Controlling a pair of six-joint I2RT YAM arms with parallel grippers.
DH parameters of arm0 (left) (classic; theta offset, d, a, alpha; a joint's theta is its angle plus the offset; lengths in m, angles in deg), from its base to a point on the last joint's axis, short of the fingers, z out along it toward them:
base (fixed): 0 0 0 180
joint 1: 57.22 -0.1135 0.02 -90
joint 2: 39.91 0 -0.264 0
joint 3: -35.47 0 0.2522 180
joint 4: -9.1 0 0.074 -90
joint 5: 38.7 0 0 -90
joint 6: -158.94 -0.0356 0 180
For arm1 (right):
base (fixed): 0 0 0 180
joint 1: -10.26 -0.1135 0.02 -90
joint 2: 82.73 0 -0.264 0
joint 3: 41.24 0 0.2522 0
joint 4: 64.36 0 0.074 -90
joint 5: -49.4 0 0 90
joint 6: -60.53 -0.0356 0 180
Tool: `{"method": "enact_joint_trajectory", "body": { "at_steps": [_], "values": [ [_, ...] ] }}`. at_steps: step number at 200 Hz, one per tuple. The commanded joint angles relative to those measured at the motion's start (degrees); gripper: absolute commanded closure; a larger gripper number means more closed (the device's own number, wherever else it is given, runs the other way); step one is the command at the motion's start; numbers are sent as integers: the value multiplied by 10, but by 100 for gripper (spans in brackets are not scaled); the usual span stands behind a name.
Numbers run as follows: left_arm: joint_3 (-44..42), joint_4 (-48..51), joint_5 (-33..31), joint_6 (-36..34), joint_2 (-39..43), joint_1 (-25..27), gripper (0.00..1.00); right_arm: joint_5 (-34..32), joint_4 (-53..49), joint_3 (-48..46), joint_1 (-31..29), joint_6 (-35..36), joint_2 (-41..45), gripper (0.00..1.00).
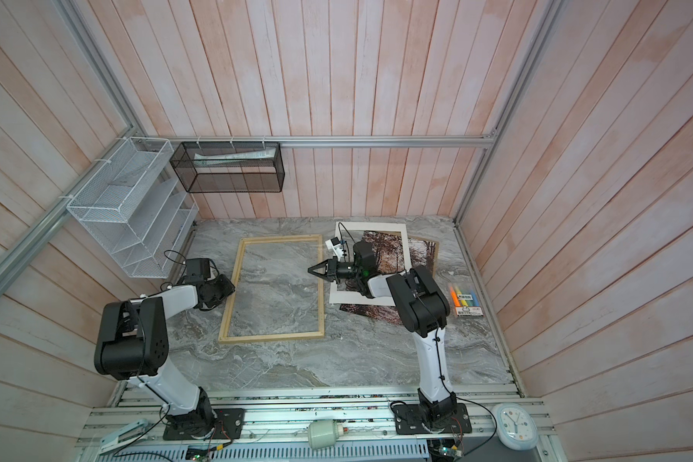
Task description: Put the photo into the frame
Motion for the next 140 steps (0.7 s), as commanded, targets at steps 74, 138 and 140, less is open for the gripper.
{"method": "enact_joint_trajectory", "body": {
  "at_steps": [74, 138, 140],
  "values": [
    [-44, -45, 53, -2, 10, -7, 72, -9, -14, 77, -25, 12, -52, 100],
    [-37, -23, 20, -15, 42, -7, 59, -6, -38, 75, -26, 33, -50, 100],
    [-37, -23, 19, -15, 44, -7, 59, -6, -40, 75, -26, 34, -50, 100]
  ]
}}
